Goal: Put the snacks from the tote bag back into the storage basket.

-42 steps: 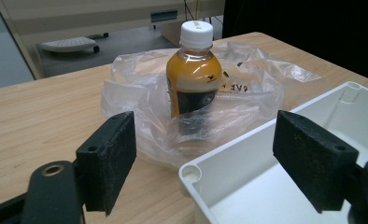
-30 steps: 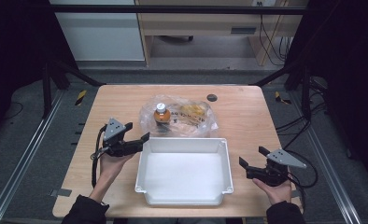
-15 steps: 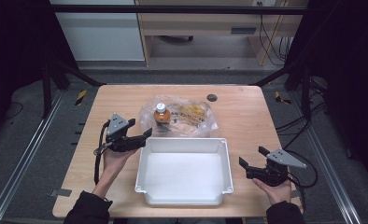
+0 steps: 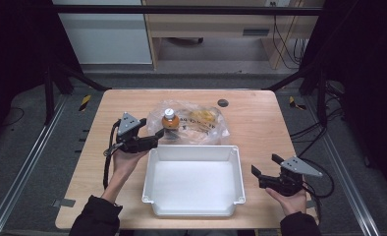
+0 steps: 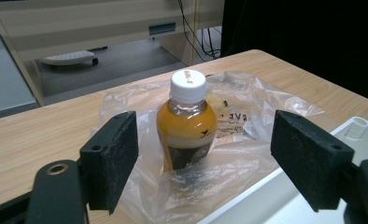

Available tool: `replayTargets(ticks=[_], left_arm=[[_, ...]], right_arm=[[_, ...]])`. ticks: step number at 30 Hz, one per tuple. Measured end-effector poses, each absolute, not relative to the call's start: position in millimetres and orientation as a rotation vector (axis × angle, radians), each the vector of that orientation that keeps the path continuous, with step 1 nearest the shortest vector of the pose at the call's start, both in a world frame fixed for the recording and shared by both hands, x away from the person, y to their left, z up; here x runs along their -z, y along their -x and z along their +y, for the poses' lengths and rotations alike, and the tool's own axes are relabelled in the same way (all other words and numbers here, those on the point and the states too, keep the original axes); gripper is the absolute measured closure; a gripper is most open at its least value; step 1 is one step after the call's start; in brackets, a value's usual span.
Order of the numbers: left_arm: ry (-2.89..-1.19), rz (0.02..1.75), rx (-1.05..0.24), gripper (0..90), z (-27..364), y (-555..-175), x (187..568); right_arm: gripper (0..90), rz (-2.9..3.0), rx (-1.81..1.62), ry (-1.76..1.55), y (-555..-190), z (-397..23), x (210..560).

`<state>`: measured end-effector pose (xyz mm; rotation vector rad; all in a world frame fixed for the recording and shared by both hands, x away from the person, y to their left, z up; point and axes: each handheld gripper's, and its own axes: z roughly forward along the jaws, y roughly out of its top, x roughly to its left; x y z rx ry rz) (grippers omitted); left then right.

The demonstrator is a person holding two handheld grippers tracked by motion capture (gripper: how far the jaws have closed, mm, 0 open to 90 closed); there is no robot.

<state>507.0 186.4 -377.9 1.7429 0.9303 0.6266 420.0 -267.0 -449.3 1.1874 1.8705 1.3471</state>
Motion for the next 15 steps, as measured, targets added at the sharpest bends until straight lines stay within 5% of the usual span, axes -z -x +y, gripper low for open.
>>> replayTargets(ticks=[15], left_arm=[[-1.749, 0.915, -0.638, 23.6, 173, -520, 369]], right_arm=[[10.9, 1.87, -1.348, -1.185, -420, -267, 449]])
